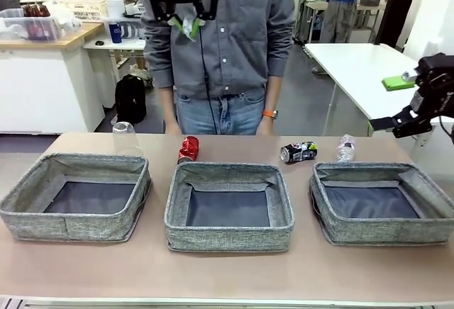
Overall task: Sort the waste into the appropriate baskets.
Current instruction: Pick up the waste item pointed out by the person.
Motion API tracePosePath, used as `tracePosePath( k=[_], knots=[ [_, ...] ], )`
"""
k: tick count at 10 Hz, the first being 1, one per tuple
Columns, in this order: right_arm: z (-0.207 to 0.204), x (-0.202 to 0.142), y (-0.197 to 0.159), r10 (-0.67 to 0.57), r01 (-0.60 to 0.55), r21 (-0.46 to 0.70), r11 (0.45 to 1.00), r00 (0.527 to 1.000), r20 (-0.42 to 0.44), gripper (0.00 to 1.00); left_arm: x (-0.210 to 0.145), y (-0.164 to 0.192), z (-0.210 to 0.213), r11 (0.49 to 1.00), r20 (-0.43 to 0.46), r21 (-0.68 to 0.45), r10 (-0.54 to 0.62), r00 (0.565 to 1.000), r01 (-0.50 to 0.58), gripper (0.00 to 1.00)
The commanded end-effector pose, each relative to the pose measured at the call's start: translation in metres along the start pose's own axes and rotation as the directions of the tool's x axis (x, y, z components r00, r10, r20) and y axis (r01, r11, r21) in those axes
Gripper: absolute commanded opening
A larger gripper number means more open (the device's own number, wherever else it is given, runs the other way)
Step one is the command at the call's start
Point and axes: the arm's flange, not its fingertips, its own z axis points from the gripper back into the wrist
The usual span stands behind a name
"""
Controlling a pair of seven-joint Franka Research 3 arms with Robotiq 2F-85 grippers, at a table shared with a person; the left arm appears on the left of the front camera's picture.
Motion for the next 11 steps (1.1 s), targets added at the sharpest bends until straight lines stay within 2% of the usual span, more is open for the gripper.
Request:
tracePosePath(
  k=[1,3,5,6,11],
  knots=[
    [-0.001,0.003,0.001,0.03,-0.03,0.02,0.999,1.0,0.01,1.0,0.036,-0.033,0.052,0.998,-0.005,0.044,0.054,0.999,-0.054,0.11],
    [-0.001,0.003,0.001,0.03,-0.03,0.02,0.999,1.0,0.01,1.0,0.034,-0.04,0.052,0.998,-0.024,0.039,0.047,0.999,-0.046,0.11],
    [-0.001,0.003,0.001,0.03,-0.03,0.02,0.999,1.0,0.01,1.0,0.034,-0.038,0.05,0.999,-0.068,-0.038,0.02,0.997,-0.023,0.11],
    [-0.001,0.003,0.001,0.03,-0.03,0.02,0.999,1.0,0.01,1.0,-0.006,-0.017,0.009,0.999,-0.013,0.016,0.033,0.999,-0.033,0.11],
    [-0.001,0.003,0.001,0.03,-0.03,0.02,0.999,1.0,0.01,1.0,-0.006,-0.017,0.009,0.999,-0.013,0.016,0.033,0.999,-0.033,0.11]
  ],
)
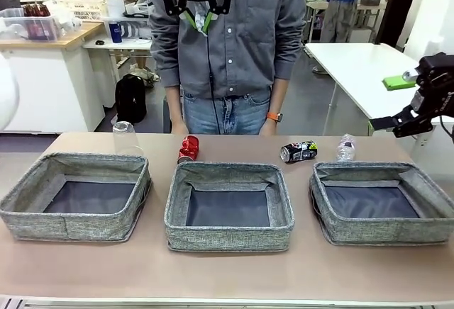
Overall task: Sort the waste into the appropriate baskets.
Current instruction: Pick up the waste item pointed out by the person, then place the picked waste into the Fabric basket indicated by the person.
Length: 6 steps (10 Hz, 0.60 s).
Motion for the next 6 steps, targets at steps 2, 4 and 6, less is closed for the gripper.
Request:
tracePosePath(
  k=[2,4,6],
  knots=[
    [-0.0011,0.0034,0.0013,0.03,-0.03,0.02,0.999,1.0,0.01,1.0,-0.0037,0.0009,0.0032,1.0,0.01,0.014,0.003,1.0,-0.003,0.11],
    [-0.0011,0.0034,0.0013,0.03,-0.03,0.02,0.999,1.0,0.01,1.0,-0.0037,0.0009,0.0032,1.0,0.01,0.014,0.003,1.0,-0.003,0.11],
    [-0.0011,0.0034,0.0013,0.03,-0.03,0.02,0.999,1.0,0.01,1.0,-0.0037,0.0009,0.0032,1.0,0.01,0.014,0.003,1.0,-0.003,0.11]
  ],
)
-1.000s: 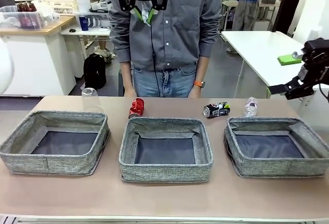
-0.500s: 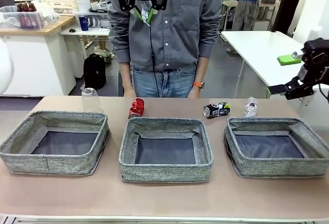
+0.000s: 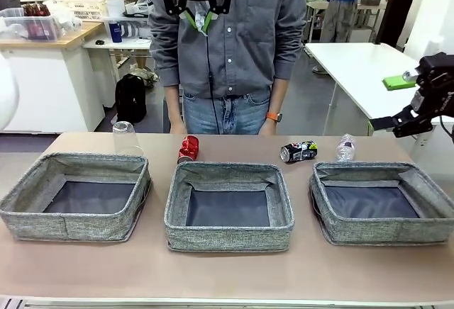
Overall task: Sort the waste into the appropriate baskets.
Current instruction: Place the picked waste into the Fabric basket indicated by the person.
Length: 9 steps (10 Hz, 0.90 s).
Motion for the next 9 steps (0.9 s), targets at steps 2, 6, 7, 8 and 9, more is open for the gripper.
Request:
tracePosePath(
  k=[2,6,7,8,9],
  knots=[
    [-0.0011,0.0034,0.0013,0.03,-0.03,0.02,0.999,1.0,0.01,1.0,-0.0037,0.0009,0.0032,1.0,0.01,0.014,0.003,1.0,-0.003,0.11],
    [-0.0011,0.0034,0.0013,0.03,-0.03,0.02,0.999,1.0,0.01,1.0,-0.0037,0.0009,0.0032,1.0,0.01,0.014,0.003,1.0,-0.003,0.11],
    [-0.0011,0.0034,0.0013,0.03,-0.03,0.02,0.999,1.0,0.01,1.0,-0.0037,0.0009,0.0032,1.0,0.01,0.014,0.003,1.0,-0.003,0.11],
    [-0.0011,0.0034,0.0013,0.03,-0.03,0.02,0.999,1.0,0.01,1.0,-0.0037,0.0009,0.0032,1.0,0.01,0.014,0.003,1.0,-0.003,0.11],
    [-0.0011,0.0034,0.0013,0.03,-0.03,0.02,0.999,1.0,0.01,1.0,-0.0037,0.0009,0.0032,1.0,0.01,0.014,0.003,1.0,-0.003,0.11]
  ],
)
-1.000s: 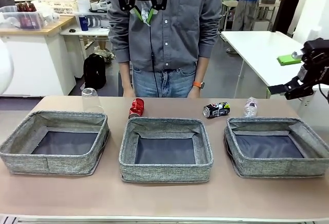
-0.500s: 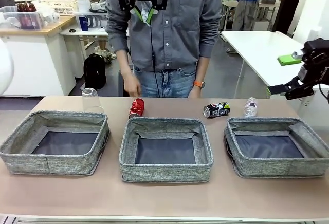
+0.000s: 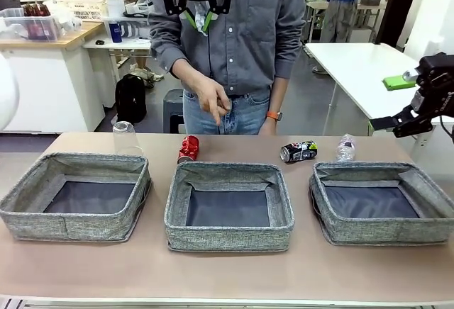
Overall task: Sort the waste into the appropriate baskets.
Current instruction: Place the picked waste into the Fabric basket indicated by the person.
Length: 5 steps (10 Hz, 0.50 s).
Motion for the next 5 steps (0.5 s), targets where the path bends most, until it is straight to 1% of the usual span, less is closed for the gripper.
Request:
tracePosePath(
  k=[1,5],
  knots=[
    [-0.0011,0.0034,0.0013,0.029,-0.03,0.02,0.999,1.0,0.01,1.0,-0.0037,0.0008,0.0031,1.0,0.01,0.013,0.003,1.0,-0.003,0.11],
    [-0.0011,0.0034,0.0013,0.029,-0.03,0.02,0.999,1.0,0.01,1.0,-0.0037,0.0008,0.0031,1.0,0.01,0.013,0.003,1.0,-0.003,0.11]
  ],
)
